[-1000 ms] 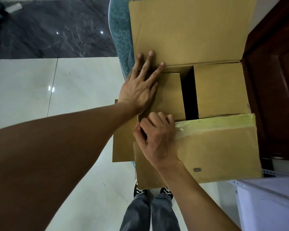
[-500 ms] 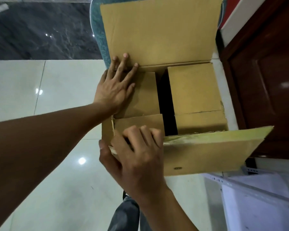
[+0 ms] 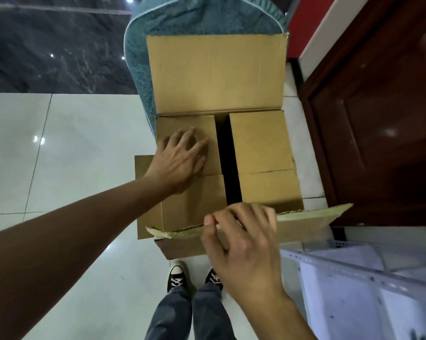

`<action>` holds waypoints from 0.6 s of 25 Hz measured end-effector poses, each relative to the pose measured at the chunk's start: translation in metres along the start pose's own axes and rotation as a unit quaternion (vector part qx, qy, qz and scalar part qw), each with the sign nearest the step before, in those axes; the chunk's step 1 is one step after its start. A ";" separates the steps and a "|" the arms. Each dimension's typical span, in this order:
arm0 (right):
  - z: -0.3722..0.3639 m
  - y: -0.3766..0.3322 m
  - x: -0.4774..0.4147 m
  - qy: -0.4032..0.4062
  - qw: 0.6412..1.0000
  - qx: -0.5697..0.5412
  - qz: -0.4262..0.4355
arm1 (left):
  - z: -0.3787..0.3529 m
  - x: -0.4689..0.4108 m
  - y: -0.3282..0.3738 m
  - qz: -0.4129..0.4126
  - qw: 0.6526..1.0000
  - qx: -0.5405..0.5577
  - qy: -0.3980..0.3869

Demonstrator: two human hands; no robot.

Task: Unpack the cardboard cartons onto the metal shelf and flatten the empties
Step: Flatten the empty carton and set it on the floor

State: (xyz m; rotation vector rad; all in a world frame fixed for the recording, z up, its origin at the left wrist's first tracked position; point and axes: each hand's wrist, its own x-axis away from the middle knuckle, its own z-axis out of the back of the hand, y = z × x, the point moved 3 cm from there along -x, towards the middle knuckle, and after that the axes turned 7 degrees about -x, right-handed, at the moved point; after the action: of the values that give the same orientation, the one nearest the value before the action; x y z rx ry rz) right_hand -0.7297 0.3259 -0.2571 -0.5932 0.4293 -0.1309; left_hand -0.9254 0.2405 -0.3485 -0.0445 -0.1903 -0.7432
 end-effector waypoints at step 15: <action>0.072 0.053 -0.047 -0.236 0.941 0.063 -0.234 | 0.029 0.048 0.070 0.041 0.989 -0.001 -0.139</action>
State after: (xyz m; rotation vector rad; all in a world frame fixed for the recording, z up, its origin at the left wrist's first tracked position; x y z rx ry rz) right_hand -0.7417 0.4179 -0.2162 -0.5703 -0.1927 -0.4563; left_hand -0.8479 0.2629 -0.3094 -0.1574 -0.4514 -0.6534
